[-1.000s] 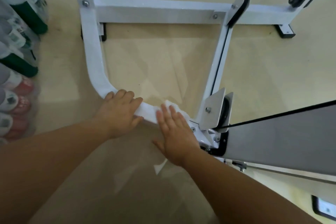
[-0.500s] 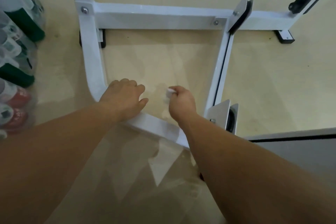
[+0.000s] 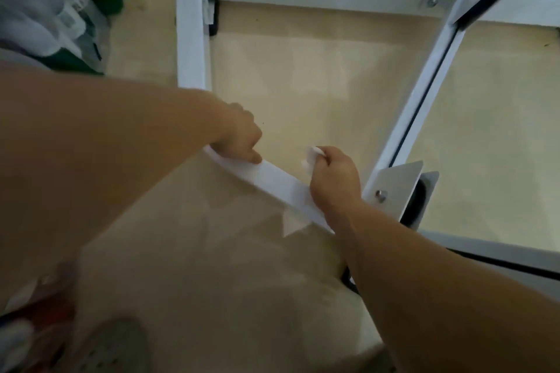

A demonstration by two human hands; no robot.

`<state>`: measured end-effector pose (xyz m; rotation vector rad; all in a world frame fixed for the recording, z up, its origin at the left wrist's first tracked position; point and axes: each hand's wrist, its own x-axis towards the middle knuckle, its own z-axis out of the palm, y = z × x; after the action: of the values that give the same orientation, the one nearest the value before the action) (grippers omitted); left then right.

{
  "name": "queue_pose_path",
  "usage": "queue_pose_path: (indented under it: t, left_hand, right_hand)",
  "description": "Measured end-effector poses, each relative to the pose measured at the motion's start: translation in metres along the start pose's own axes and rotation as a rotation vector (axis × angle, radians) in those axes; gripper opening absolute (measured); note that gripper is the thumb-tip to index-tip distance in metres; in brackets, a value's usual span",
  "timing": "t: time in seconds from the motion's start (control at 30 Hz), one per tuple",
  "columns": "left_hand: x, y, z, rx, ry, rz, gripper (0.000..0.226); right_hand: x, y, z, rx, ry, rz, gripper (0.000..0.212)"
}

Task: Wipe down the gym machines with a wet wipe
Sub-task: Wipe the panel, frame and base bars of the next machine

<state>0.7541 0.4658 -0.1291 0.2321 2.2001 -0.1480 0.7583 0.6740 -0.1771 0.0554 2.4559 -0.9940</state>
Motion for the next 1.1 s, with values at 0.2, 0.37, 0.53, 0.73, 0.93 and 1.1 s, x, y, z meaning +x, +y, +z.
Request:
queue_pose_path:
  t: [0.2, 0.37, 0.53, 0.73, 0.93, 1.1]
  left_hand:
    - [-0.017, -0.045, -0.108, 0.079, 0.409, 0.032, 0.045]
    - [0.023, -0.031, -0.083, -0.072, 0.511, 0.089, 0.048]
    - [0.080, -0.006, -0.092, -0.091, 0.412, 0.061, 0.062]
    - [0.144, 0.041, -0.117, 0.012, 0.370, 0.121, 0.079]
    - [0.192, 0.036, -0.123, -0.042, 0.250, -0.008, 0.118]
    - [0.216, 0.043, -0.099, -0.217, 0.169, 0.010, 0.151]
  right_hand:
    - [0.024, -0.024, 0.018, 0.190, 0.056, 0.153, 0.032]
    - [0.049, -0.049, -0.010, 0.388, 0.181, 0.221, 0.031]
    - [0.091, -0.066, -0.070, 0.480, 0.373, 0.184, 0.038]
    - [0.131, -0.059, -0.149, 0.328, 0.501, 0.094, 0.033]
    - [0.137, -0.007, -0.157, -0.090, 0.427, 0.270, 0.040]
    - [0.142, 0.002, -0.115, -0.600, -0.224, 0.328, 0.108]
